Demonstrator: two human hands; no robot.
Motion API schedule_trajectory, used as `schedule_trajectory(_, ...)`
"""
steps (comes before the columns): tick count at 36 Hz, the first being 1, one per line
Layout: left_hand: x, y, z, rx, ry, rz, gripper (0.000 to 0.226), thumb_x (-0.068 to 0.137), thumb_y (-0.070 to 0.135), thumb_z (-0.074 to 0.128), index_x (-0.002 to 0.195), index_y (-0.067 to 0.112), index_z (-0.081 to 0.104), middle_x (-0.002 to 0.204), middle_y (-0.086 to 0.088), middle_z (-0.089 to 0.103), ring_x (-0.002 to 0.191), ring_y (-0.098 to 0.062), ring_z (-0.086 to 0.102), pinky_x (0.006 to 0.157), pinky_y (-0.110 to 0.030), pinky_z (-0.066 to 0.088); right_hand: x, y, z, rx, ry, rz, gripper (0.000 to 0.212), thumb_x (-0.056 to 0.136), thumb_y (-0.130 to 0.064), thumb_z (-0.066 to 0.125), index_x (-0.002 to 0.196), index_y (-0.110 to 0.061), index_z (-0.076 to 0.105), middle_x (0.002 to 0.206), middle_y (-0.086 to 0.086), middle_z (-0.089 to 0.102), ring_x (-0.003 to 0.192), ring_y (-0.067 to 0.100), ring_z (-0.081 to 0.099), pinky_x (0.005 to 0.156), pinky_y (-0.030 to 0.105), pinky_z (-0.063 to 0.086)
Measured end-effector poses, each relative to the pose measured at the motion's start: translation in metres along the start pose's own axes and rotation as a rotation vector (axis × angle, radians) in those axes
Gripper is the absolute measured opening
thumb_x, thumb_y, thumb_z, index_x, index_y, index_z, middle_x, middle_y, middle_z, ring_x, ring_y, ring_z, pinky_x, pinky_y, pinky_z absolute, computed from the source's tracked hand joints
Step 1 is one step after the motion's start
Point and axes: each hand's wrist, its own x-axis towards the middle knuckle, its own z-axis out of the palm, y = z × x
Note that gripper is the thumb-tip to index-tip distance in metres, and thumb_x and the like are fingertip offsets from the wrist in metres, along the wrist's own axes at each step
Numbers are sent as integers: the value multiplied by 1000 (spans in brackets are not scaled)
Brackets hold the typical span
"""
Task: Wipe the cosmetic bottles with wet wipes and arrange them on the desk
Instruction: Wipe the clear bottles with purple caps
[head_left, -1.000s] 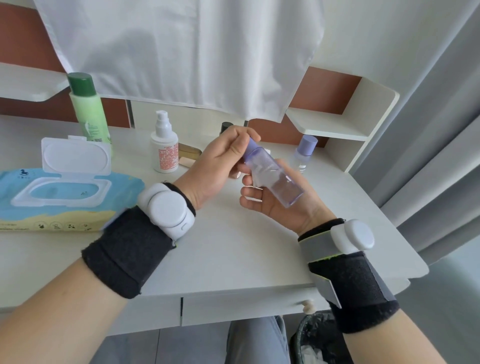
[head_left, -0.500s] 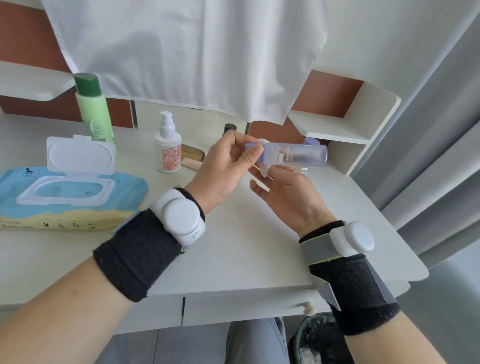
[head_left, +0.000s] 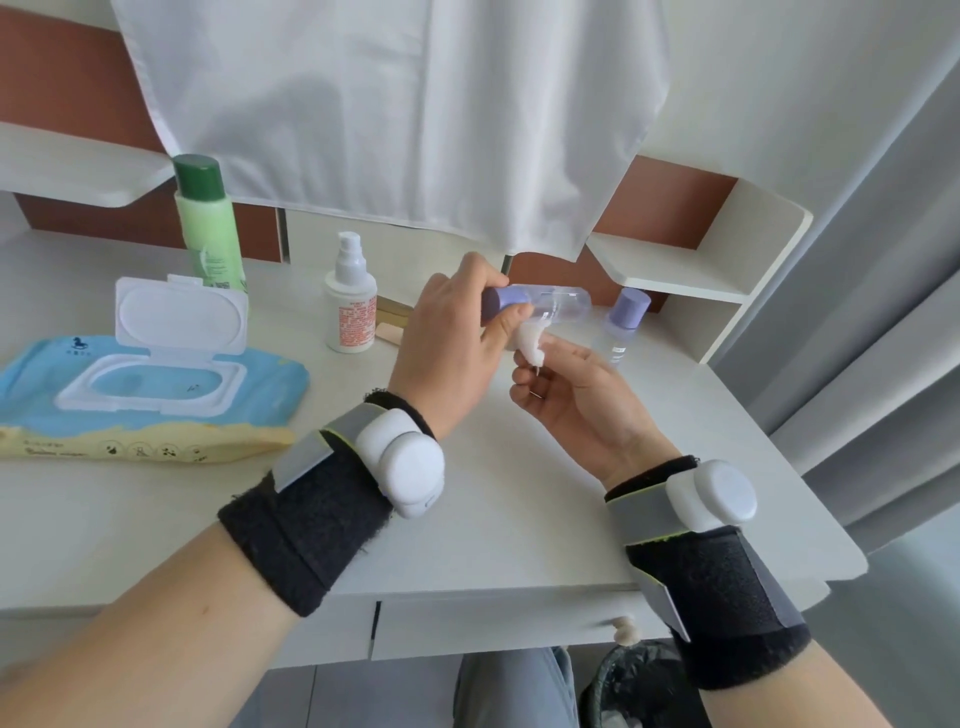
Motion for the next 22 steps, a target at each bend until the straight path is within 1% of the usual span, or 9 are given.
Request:
schedule_trajectory(3,3,-8,-2,19,0,-27,24,92,27,62,102,6,55,80,8,47,77,-21,45,63,-24,24,0,-3,2,72,91,-60,13,97,-8,50,98,-6,63,72,2,55,60,11,52,60,21,48)
schedule_trajectory(5,3,-11,-2,-10,-2,-64,25,94,30,58,104,8,56,82,8,50,78,-22,48,65,-26,28,1,-5,1,80,172,-111,16,98,-9,50,98,-9,65,72,0,55,59,10,50,58,20,46)
schedule_trajectory(9,3,-14,-1,-131,32,-191,35,94,45,42,106,14,55,88,3,59,83,-29,60,74,-45,51,3,-3,-2,-200,408,-300,14,97,-11,56,96,-12,70,70,-5,56,59,9,47,58,20,42)
schedule_trajectory(12,5,-16,-1,-204,42,-269,39,93,49,38,107,16,53,90,1,61,84,-29,64,72,-51,54,2,-1,-2,-358,523,-372,14,95,-14,60,95,-19,73,67,-8,58,59,11,45,57,20,42)
schedule_trajectory(13,6,-17,-2,-219,44,-284,38,94,47,38,107,14,53,89,3,60,85,-26,64,74,-48,54,2,-1,-1,-383,533,-366,15,95,-14,59,93,-20,73,67,-8,57,59,11,45,57,21,41)
schedule_trajectory(15,8,-17,-4,-226,49,-294,34,98,38,39,109,9,54,87,6,58,83,-18,60,79,-33,51,2,-1,1,-398,521,-324,18,96,-12,56,90,-19,71,64,-5,55,58,11,45,56,22,41)
schedule_trajectory(18,8,-17,-3,-240,26,-342,23,103,26,39,107,9,53,82,16,55,74,1,54,69,-11,40,0,-2,2,-381,471,-247,24,96,-7,47,87,-13,68,65,0,55,57,12,48,55,22,42)
schedule_trajectory(20,7,-16,-3,-263,26,-373,18,103,25,38,104,13,51,81,18,55,72,11,53,68,-6,39,1,-3,2,-332,452,-189,28,96,-6,42,82,-12,67,69,5,54,56,12,50,57,24,43)
schedule_trajectory(22,6,-14,-2,-287,40,-381,17,104,24,37,102,13,50,80,17,54,69,15,51,66,-5,39,1,-5,1,-262,447,-138,30,96,-7,42,77,-12,65,70,5,54,54,13,51,59,25,45)
